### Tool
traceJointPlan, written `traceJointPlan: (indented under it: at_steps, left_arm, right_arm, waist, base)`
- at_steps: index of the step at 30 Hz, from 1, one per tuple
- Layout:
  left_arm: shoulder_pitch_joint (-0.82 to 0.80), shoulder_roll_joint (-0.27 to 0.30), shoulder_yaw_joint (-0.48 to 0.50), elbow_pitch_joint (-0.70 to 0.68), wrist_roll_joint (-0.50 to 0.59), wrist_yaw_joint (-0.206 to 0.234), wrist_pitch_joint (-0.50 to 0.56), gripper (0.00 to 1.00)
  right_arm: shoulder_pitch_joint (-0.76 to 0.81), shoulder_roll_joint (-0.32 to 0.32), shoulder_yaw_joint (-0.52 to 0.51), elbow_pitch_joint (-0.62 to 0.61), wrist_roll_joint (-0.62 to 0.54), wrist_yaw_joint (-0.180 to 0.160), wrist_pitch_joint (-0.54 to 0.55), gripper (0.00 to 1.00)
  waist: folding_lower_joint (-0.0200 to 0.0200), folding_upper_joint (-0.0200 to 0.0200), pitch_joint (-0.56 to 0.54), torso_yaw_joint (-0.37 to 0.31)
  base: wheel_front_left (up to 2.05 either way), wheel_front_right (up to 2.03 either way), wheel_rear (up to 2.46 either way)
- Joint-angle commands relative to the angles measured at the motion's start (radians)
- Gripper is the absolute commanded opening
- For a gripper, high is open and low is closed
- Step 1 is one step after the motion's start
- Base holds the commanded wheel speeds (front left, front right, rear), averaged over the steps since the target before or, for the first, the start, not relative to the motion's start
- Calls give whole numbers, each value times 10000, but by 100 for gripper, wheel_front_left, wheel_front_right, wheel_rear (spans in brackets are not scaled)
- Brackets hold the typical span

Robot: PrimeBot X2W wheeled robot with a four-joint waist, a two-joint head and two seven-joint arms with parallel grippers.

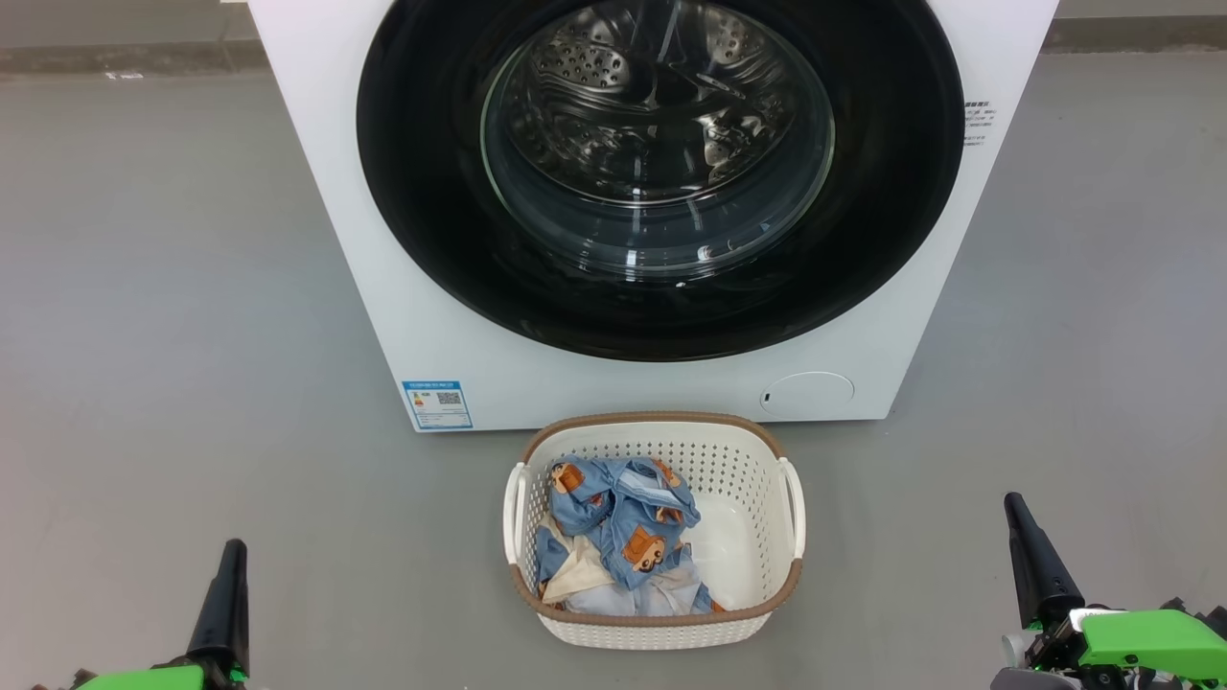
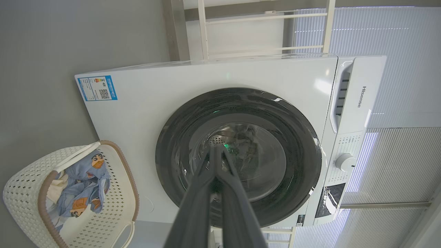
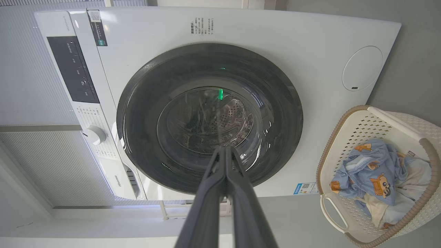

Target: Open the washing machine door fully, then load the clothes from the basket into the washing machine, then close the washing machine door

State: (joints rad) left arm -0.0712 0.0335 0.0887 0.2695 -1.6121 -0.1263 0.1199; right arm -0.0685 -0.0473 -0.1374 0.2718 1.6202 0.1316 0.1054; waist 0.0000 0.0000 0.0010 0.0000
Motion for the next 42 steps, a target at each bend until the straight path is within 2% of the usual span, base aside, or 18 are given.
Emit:
traceJointPlan:
  at_steps: [1,32,33,37,42]
  left_arm:
    - [-424,168,262,-200,44,-44,-61,0]
    - [-424,168,262,-200,44,-44,-61,0]
    - [0,0,0,0,0,0,0,100]
    - [275,-147,-8,383,2,0,1,100]
    - [211,-134,-36,286,74,-2,-139,100]
  right_arm:
    - [-449,-45,241,-225,-111,-9,72,0]
    - [-449,-41,235,-225,-116,-9,77,0]
    - [0,2,-2,0,-2,0,0,100]
    - [247,107,-5,405,5,2,-12,100]
    - [170,102,34,288,-19,1,-60,100]
  waist:
    - [0,0,0,0]
    - [0,0,0,0]
    - [0,0,0,0]
    - [0,0,1,0]
    - [14,0,5,11]
  base:
    - [0,0,0]
    - [0,0,0]
    - [0,0,0]
    - [0,0,0]
    - [0,0,0]
